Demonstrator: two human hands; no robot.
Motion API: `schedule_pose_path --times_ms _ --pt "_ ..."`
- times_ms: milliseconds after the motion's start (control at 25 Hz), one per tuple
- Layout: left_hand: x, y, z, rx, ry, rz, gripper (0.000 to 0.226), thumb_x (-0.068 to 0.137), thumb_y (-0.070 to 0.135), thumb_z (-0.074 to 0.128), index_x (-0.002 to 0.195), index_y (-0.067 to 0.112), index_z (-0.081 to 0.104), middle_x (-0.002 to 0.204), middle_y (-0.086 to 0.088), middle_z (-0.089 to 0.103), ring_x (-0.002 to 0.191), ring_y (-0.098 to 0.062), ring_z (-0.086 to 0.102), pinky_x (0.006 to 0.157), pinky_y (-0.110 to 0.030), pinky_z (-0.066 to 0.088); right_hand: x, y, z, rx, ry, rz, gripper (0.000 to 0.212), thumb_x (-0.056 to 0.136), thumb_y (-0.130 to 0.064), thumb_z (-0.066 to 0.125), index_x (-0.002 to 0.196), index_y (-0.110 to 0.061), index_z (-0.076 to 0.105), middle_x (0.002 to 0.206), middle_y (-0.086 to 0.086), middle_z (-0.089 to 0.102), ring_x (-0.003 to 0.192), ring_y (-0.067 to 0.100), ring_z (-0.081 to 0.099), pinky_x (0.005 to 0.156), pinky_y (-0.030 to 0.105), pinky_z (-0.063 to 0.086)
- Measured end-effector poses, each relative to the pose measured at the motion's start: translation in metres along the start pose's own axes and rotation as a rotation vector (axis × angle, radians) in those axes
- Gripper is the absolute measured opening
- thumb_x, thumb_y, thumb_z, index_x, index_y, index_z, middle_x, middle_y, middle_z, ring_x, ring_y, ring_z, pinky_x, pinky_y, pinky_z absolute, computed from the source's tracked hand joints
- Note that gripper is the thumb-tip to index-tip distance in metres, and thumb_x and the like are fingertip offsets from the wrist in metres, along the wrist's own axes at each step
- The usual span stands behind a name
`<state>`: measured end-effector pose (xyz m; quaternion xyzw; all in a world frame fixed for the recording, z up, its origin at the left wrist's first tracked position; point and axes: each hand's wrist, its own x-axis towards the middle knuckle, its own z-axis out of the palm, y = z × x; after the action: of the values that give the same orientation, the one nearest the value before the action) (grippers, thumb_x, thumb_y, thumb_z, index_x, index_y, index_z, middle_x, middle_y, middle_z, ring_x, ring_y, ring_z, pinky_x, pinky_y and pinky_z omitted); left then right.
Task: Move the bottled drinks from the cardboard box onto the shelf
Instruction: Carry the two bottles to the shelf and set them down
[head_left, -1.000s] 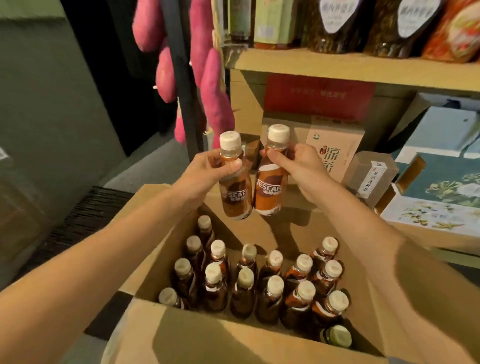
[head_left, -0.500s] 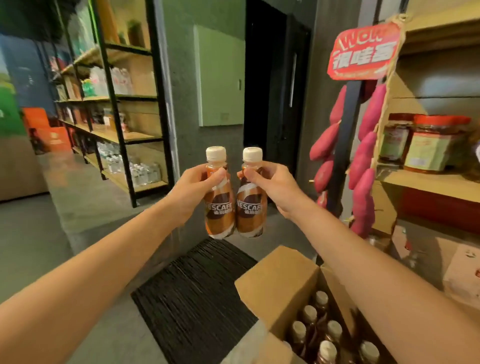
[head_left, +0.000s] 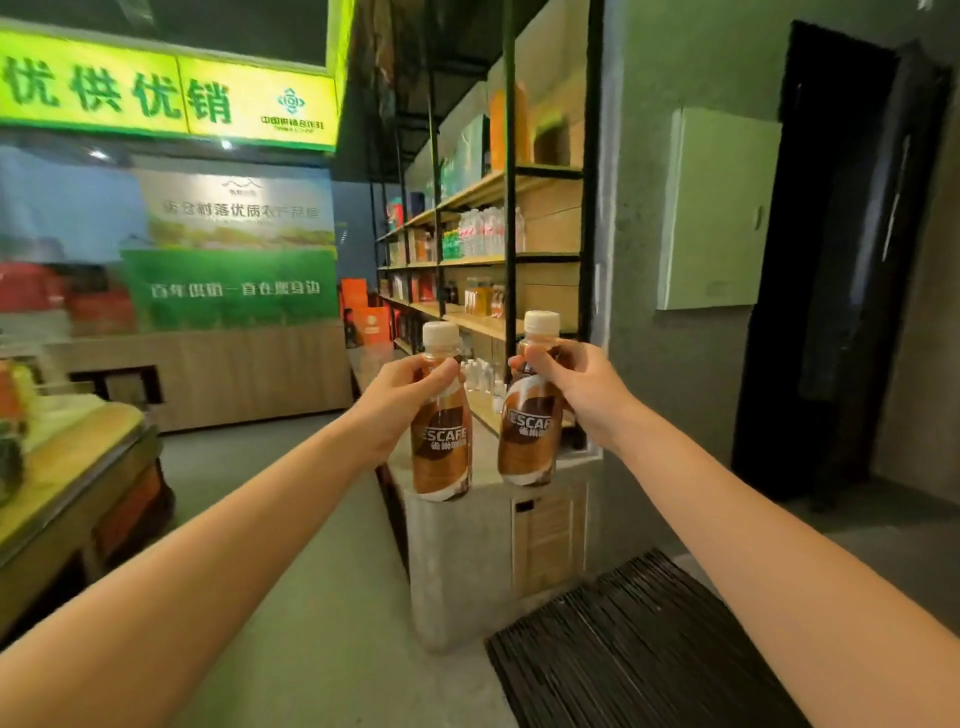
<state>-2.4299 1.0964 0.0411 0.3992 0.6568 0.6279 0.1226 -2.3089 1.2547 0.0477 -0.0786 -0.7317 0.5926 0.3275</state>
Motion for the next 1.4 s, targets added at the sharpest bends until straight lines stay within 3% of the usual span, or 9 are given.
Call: schedule_pose_path --times_ms 200,400,480,640,880,1040,1240,1400 --pt "0.071 -0.051 -0.125 -0.011 0.129 -0.054 0.026 0.092 0.029 0.054 0.11 0.011 0.061 0.102 -0.007 0.068 0.096 -0.021 0.063 0.087 -0.035 0.047 0.107 0.023 0.115 0.056 -0.086 0.011 0.01 0.089 -0.028 0.058 0.085 -0.019 0.061 0.114 0.013 0.065 0.107 0.025 0.058 0.094 0.037 0.043" --pt "0.159 -0.107 -0.208 -0.042 0.22 -0.054 0.016 0.093 0.024 0.053 0.097 0.011 0.062 0.089 -0.005 0.067 0.085 -0.018 0.063 0.077 -0.031 0.046 0.229 0.075 0.193 0.078 -0.169 0.009 0.02 0.092 -0.026 0.056 0.101 -0.009 0.06 0.098 0.002 0.065 0.091 0.014 0.06 0.08 0.027 0.047" --pt "0.208 -0.126 -0.236 -0.038 0.246 -0.03 0.014 0.094 0.023 0.052 0.094 0.013 0.061 0.088 -0.005 0.067 0.084 -0.018 0.063 0.076 -0.031 0.046 0.289 0.099 0.218 0.077 -0.211 -0.018 0.015 0.092 -0.026 0.056 0.095 -0.012 0.062 0.098 0.002 0.065 0.088 0.012 0.06 0.075 0.023 0.046" --pt "0.318 -0.159 -0.285 -0.029 0.286 -0.019 0.023 0.095 0.022 0.049 0.107 0.005 0.058 0.089 -0.006 0.065 0.082 -0.017 0.061 0.068 -0.027 0.046 0.42 0.14 0.258 0.105 -0.266 -0.075 0.014 0.091 -0.026 0.056 0.084 -0.017 0.064 0.09 -0.001 0.067 0.087 0.014 0.062 0.082 0.031 0.047" --pt "0.475 -0.209 -0.366 -0.034 0.367 -0.027 0.025 0.094 0.024 0.051 0.11 0.006 0.058 0.092 -0.006 0.065 0.086 -0.018 0.062 0.075 -0.031 0.047 0.6 0.19 0.309 0.106 -0.256 -0.069 0.012 0.09 -0.026 0.058 0.086 -0.018 0.065 0.092 0.0 0.069 0.096 0.02 0.063 0.093 0.038 0.048" --pt "0.561 -0.252 -0.413 -0.048 0.337 -0.022 0.012 0.094 0.023 0.05 0.096 0.014 0.059 0.088 -0.003 0.065 0.084 -0.017 0.062 0.072 -0.03 0.047 0.689 0.227 0.34 0.098 -0.232 -0.067 0.013 0.091 -0.025 0.056 0.085 -0.017 0.064 0.092 0.0 0.068 0.092 0.018 0.063 0.084 0.032 0.049" --pt "0.694 -0.311 -0.481 -0.041 0.196 0.026 0.016 0.094 0.022 0.051 0.101 0.009 0.057 0.091 -0.006 0.064 0.087 -0.019 0.061 0.085 -0.036 0.047 0.812 0.279 0.387 0.056 -0.184 -0.066 0.016 0.092 -0.025 0.054 0.095 -0.012 0.064 0.095 0.001 0.068 0.094 0.019 0.062 0.088 0.034 0.048" --pt "0.805 -0.351 -0.523 -0.056 0.053 0.038 0.019 0.093 0.023 0.052 0.105 0.009 0.057 0.096 -0.009 0.065 0.092 -0.021 0.063 0.091 -0.04 0.047 0.907 0.309 0.409 0.024 -0.103 -0.047 0.022 0.092 -0.026 0.053 0.1 -0.008 0.064 0.093 -0.002 0.067 0.089 0.014 0.062 0.081 0.028 0.049"
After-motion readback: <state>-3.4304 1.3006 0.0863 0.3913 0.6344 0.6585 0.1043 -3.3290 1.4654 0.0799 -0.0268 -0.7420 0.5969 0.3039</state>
